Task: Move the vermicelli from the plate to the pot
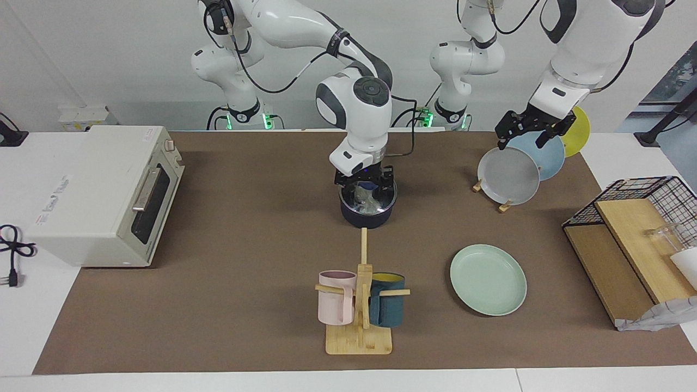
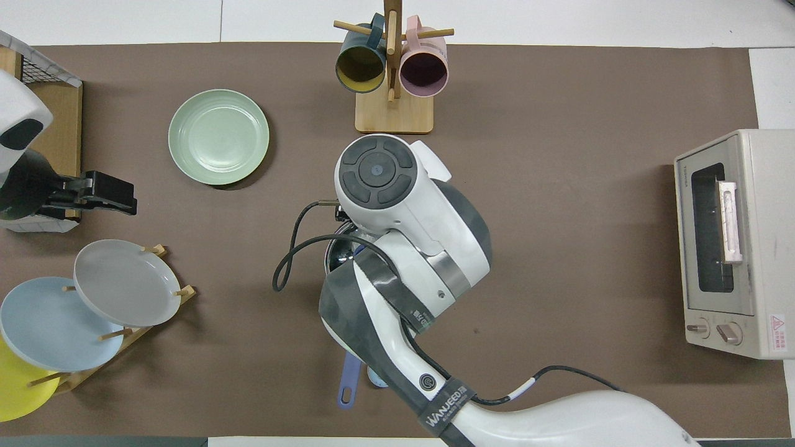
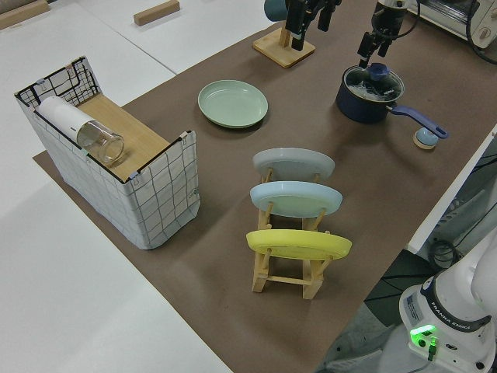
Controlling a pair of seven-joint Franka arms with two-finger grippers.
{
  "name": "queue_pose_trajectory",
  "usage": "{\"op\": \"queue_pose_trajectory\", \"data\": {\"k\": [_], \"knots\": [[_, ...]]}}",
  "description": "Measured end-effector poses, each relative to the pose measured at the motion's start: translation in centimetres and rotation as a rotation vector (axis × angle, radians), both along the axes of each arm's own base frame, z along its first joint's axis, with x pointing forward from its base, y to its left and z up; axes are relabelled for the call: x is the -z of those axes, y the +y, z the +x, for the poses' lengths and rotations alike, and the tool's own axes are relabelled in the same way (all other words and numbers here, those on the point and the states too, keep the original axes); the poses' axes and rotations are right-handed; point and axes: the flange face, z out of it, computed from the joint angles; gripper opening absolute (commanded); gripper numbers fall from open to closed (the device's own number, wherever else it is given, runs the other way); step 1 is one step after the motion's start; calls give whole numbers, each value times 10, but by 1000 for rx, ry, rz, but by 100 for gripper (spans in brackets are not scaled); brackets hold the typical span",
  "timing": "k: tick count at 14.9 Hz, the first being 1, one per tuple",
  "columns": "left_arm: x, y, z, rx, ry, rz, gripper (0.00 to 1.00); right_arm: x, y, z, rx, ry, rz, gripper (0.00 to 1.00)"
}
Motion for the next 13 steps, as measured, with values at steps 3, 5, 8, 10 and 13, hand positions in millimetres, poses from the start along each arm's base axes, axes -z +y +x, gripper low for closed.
{"op": "queue_pose_trajectory", "data": {"k": [3,5,8,10,13], "knots": [[0,0,0,1,0,0,100,-49,-70,27,7,2,-23,100],[0,0,0,0,0,0,100,-90,-144,37,-10,35,-41,100],[0,0,0,0,0,0,100,-141,-235,30,-28,71,-47,100],[0,0,0,0,0,0,100,-166,-265,16,-22,87,-49,100],[0,0,0,0,0,0,100,-191,-292,-1,-45,88,-46,100]]}}
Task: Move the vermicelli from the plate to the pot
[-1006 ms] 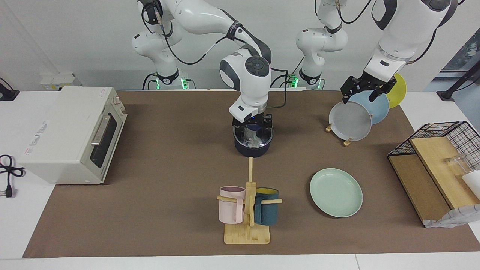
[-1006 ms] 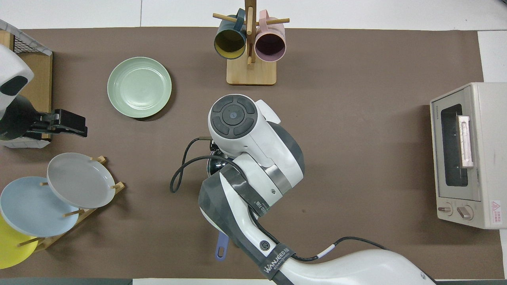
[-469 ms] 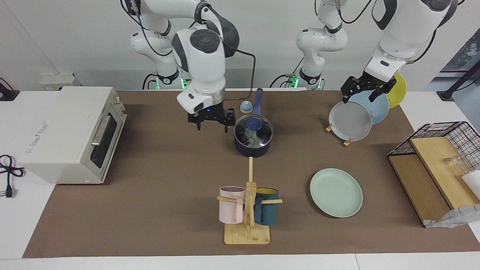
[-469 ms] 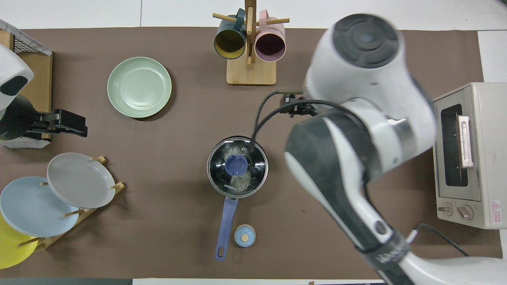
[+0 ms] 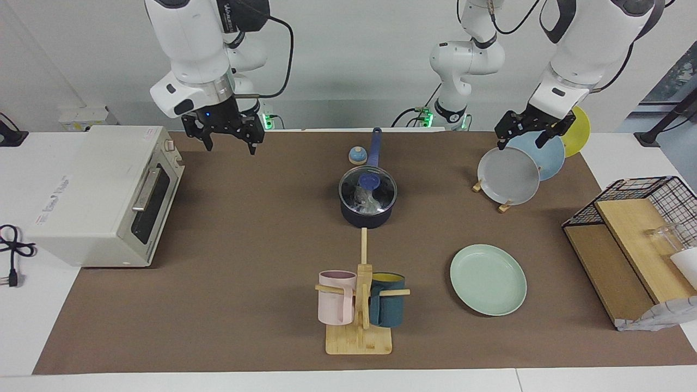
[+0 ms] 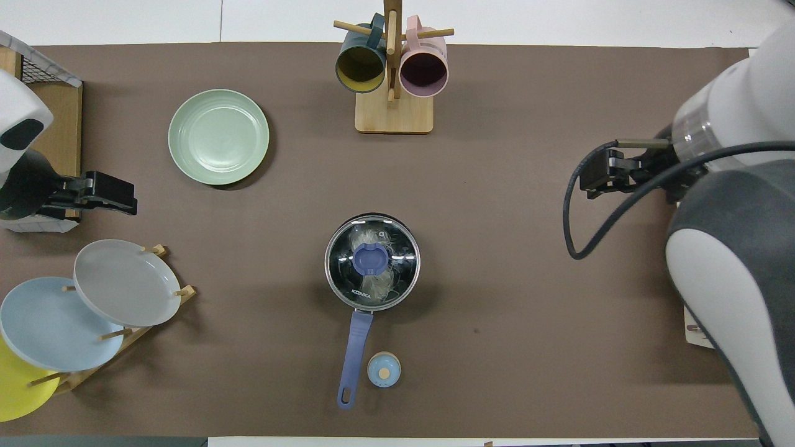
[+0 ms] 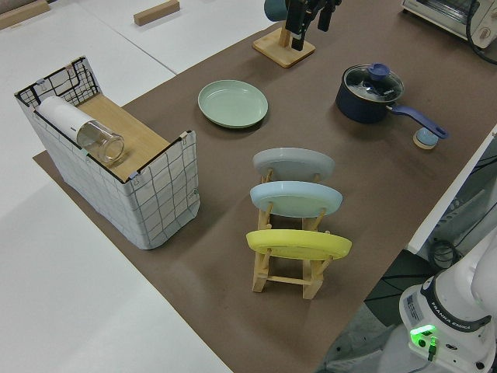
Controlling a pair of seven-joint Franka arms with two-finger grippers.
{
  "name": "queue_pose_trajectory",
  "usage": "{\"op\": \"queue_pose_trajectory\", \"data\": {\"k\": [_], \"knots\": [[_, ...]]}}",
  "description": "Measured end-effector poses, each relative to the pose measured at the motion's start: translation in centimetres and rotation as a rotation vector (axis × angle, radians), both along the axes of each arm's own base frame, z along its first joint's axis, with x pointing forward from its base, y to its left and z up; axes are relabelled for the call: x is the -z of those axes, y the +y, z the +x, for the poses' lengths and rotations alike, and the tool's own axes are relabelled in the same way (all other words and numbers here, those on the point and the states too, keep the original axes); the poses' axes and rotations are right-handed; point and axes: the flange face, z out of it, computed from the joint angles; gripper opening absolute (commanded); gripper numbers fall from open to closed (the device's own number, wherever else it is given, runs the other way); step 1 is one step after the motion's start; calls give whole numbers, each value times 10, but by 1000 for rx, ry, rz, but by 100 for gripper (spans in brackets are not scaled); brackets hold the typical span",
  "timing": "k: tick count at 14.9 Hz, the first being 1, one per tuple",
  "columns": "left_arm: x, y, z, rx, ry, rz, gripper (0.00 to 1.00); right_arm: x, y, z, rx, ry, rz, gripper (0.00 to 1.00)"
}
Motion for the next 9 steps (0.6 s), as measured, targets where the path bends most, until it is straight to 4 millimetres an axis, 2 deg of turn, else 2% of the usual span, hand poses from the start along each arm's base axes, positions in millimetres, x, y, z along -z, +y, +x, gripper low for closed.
{"op": "queue_pose_trajectory", "data": {"k": [4,6,9], "knots": [[0,0,0,0,0,0,100,-11,-55,-2,-54,-8,9,100],[0,0,0,0,0,0,100,-13,-69,-5,-58,-5,11,100],[0,0,0,0,0,0,100,-8,-79,-7,-45,10,11,100]]}}
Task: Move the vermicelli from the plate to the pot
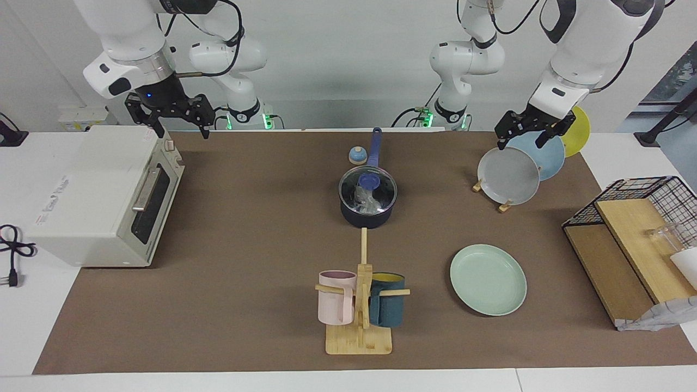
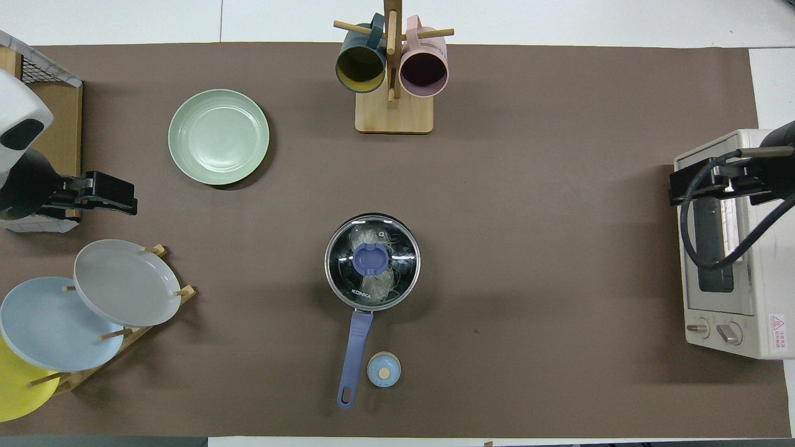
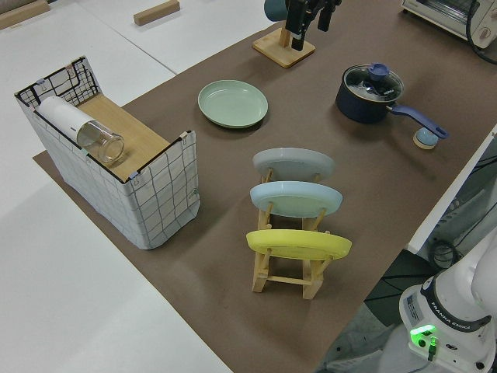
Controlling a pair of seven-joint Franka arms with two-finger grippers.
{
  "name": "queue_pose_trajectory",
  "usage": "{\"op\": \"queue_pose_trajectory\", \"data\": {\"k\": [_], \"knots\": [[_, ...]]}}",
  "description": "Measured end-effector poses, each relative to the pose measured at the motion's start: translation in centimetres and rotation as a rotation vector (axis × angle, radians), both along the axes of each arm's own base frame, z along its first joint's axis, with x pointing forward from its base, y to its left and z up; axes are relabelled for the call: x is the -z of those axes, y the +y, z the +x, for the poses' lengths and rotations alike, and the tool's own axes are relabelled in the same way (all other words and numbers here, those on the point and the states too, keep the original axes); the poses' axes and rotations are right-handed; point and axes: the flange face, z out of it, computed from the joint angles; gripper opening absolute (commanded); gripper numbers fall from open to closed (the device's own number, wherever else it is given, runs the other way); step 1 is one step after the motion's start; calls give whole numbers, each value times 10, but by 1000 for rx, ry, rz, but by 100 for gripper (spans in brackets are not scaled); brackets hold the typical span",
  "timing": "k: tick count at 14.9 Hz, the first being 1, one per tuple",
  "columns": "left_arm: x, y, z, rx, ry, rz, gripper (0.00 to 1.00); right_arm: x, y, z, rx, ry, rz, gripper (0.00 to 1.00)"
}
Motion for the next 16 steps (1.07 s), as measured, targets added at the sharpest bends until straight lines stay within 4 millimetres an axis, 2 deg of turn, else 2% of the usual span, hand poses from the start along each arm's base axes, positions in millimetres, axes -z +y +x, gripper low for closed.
{"op": "queue_pose_trajectory", "data": {"k": [5,16], "knots": [[0,0,0,0,0,0,100,-1,-12,-3,-11,12,3,100],[0,3,0,-5,0,0,100,1,-12,-5,-15,22,3,100]]}}
